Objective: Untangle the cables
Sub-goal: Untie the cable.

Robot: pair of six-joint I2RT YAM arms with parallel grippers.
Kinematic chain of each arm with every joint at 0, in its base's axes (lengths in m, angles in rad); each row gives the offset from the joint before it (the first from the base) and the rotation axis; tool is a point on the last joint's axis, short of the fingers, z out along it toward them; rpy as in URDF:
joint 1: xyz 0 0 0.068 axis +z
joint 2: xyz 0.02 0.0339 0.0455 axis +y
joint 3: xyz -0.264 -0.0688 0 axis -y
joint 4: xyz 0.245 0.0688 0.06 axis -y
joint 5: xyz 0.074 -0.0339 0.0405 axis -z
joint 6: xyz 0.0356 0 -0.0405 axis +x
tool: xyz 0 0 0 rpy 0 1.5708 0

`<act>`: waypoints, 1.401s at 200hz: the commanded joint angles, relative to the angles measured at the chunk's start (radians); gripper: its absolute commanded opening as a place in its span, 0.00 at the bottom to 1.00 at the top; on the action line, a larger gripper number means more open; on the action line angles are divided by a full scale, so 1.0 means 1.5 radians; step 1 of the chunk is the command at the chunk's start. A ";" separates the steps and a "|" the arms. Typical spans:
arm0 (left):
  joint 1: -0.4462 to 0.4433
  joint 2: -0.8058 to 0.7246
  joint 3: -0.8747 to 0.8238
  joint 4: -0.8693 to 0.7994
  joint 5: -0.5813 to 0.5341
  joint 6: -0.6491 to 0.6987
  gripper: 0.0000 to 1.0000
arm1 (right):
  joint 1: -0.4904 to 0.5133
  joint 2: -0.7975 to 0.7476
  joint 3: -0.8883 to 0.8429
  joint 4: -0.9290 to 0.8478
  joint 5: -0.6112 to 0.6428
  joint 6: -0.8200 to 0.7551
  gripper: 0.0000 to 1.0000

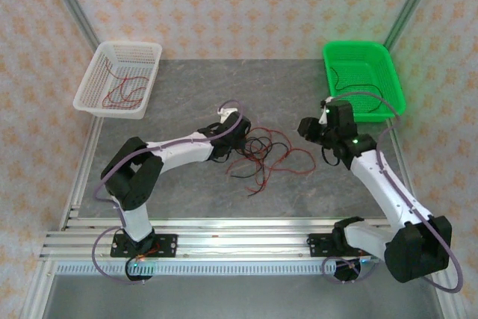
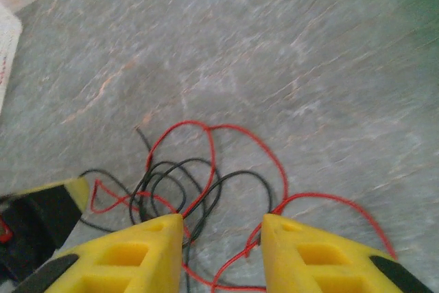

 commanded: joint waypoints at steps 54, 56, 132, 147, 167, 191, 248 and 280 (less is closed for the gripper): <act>-0.022 -0.091 0.203 -0.134 -0.029 0.098 0.00 | 0.131 0.088 -0.129 0.341 -0.102 0.234 0.32; -0.023 -0.091 0.208 -0.137 -0.029 0.099 0.00 | 0.136 0.091 -0.129 0.349 -0.100 0.240 0.31; -0.037 -0.102 0.313 -0.178 -0.009 0.128 0.00 | 0.228 0.200 -0.135 0.578 0.051 0.392 0.27; -0.039 -0.098 0.339 -0.187 -0.010 0.136 0.00 | 0.229 0.245 -0.123 0.599 0.049 0.400 0.27; -0.040 -0.093 0.379 -0.200 -0.012 0.143 0.00 | 0.230 0.306 -0.109 0.627 0.056 0.408 0.27; -0.046 -0.092 0.423 -0.215 -0.010 0.153 0.00 | 0.230 0.374 -0.079 0.636 0.088 0.399 0.27; -0.053 -0.108 0.471 -0.254 -0.023 0.167 0.00 | 0.208 0.489 -0.042 0.647 0.124 0.396 0.27; -0.053 -0.116 0.501 -0.280 -0.053 0.186 0.00 | 0.176 0.503 -0.098 0.677 0.128 0.412 0.27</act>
